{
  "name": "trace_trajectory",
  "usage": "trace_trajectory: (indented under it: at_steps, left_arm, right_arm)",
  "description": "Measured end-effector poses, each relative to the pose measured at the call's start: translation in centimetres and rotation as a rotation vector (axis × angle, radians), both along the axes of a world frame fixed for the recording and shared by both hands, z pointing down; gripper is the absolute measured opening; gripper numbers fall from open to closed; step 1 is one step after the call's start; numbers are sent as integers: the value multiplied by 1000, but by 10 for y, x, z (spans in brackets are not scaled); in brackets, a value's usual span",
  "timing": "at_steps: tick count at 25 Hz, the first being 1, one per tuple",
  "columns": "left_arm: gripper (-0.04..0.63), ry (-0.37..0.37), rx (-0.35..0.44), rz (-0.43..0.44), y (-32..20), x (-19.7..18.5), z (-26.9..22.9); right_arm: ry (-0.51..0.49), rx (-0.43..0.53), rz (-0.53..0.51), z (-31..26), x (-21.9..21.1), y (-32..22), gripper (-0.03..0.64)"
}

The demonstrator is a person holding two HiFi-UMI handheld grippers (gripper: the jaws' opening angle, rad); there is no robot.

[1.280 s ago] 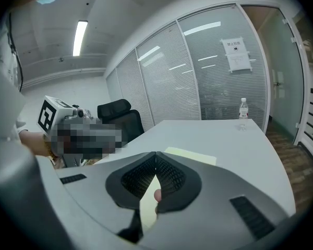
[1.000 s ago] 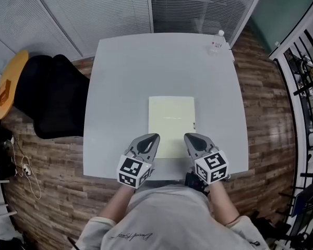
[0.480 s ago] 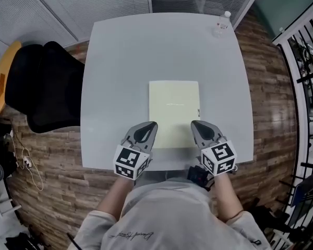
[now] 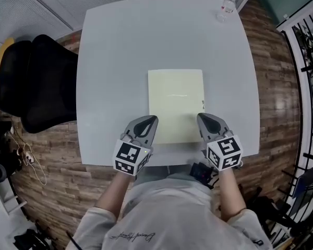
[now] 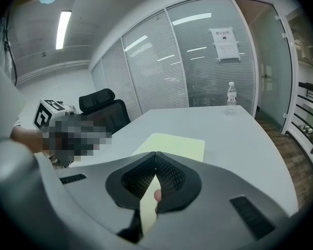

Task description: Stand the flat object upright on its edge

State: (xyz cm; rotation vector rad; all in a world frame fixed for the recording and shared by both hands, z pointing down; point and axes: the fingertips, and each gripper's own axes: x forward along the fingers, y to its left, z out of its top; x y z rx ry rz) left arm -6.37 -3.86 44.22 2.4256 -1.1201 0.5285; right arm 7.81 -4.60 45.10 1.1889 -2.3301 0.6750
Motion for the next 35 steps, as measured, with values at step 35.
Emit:
trace_trajectory:
  at_steps: [35]
  left_arm:
    - [51, 41, -189, -74, -27, -27, 72]
  right_arm:
    - [45, -136, 68, 69, 32, -20, 57]
